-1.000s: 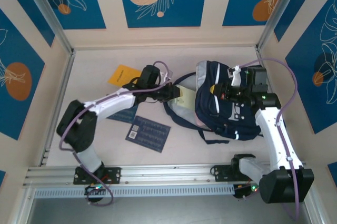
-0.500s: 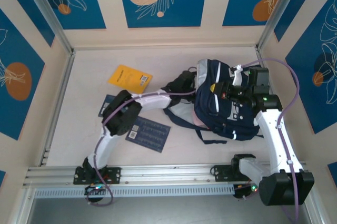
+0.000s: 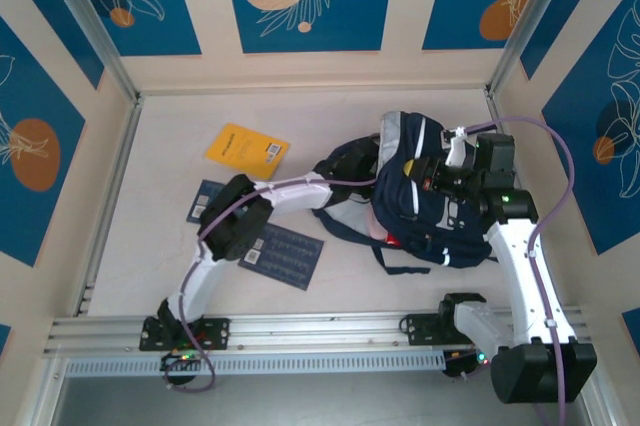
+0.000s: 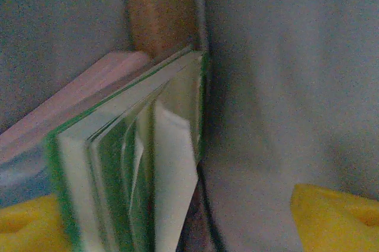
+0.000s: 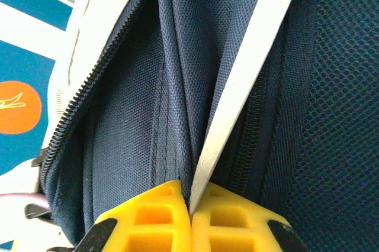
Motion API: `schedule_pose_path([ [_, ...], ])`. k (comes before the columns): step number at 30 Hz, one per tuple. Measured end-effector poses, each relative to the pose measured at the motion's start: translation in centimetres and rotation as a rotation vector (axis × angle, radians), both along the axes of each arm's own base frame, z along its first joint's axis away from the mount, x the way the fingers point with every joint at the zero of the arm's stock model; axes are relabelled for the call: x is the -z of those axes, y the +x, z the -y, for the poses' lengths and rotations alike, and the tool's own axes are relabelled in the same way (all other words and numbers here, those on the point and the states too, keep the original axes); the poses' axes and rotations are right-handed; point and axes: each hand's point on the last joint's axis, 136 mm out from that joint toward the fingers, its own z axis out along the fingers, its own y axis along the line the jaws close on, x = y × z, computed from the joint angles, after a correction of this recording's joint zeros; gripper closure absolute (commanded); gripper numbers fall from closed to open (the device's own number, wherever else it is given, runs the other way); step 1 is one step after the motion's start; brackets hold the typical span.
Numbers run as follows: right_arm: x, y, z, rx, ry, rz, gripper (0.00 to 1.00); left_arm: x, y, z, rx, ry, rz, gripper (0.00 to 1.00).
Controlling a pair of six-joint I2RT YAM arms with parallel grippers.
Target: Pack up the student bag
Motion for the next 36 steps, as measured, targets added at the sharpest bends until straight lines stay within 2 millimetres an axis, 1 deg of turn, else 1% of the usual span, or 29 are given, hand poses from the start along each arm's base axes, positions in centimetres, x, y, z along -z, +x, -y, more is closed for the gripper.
schedule_pose_path([
  [3, 0.4, 0.3, 0.5, 0.032, -0.024, -0.004, 1.0, -0.8, -0.3, -2.8, -0.009, 0.039, 0.026, 0.09],
  [6, 0.8, 0.4, 0.9, 0.052, -0.035, -0.009, 1.0, -2.1, -0.3, -4.8, -0.022, 0.043, 0.052, 0.07],
  [9, 1.0, 0.5, 1.1, 0.064, -0.044, -0.011, 1.0, -2.7, 0.0, -6.2, -0.038, 0.043, 0.071, 0.07],
  [11, 1.0, 0.5, 1.2, 0.074, -0.051, -0.011, 1.0, -2.7, 0.2, -6.8, -0.045, 0.048, 0.073, 0.07],
  [16, 1.3, 0.8, 1.7, 0.1, -0.069, -0.015, 1.0, -2.4, 0.6, -7.5, -0.052, 0.068, 0.082, 0.08],
  [18, 1.5, 0.9, 2.1, 0.119, -0.084, -0.018, 1.0, -2.2, 0.6, -8.6, -0.072, 0.101, 0.091, 0.08],
  [20, 1.7, 1.0, 2.3, 0.138, -0.1, -0.023, 1.0, -2.1, 0.5, -10.6, -0.105, 0.147, 0.09, 0.09],
  [22, 2.0, 1.2, 2.6, 0.162, -0.111, -0.035, 1.0, -2.5, 0.7, -13.4, -0.157, 0.187, 0.099, 0.09],
  [24, 2.6, 1.6, 2.9, 0.183, -0.115, -0.062, 1.0, -3.4, 1.3, -16.6, -0.223, 0.224, 0.126, 0.09],
  [25, 2.9, 1.9, 3.0, 0.191, -0.116, -0.078, 1.0, -3.9, 1.4, -17.9, -0.248, 0.242, 0.143, 0.08],
  [26, 3.3, 2.3, 3.1, 0.198, -0.117, -0.098, 1.0, -4.7, 1.6, -19.4, -0.282, 0.26, 0.168, 0.08],
  [28, 4.1, 3.2, 3.1, 0.207, -0.125, -0.134, 0.94, -6.3, 1.9, -21.6, -0.333, 0.286, 0.22, 0.07],
  [30, 5.3, 4.2, 2.9, 0.211, -0.145, -0.172, 0.89, -8.0, 1.5, -23.3, -0.364, 0.309, 0.272, 0.07],
  [32, 6.7, 5.0, 2.4, 0.205, -0.176, -0.204, 0.8, -8.8, 1.1, -24.7, -0.386, 0.334, 0.302, 0.06],
  [34, 8.1, 5.7, 1.7, 0.189, -0.212, -0.234, 0.7, -8.4, 0.4, -26.2, -0.4, 0.372, 0.309, 0.06],
  [36, 9.4, 6.2, 1.0, 0.172, -0.248, -0.255, 0.63, -7.0, -0.4, -28.1, -0.415, 0.432, 0.295, 0.05],
])
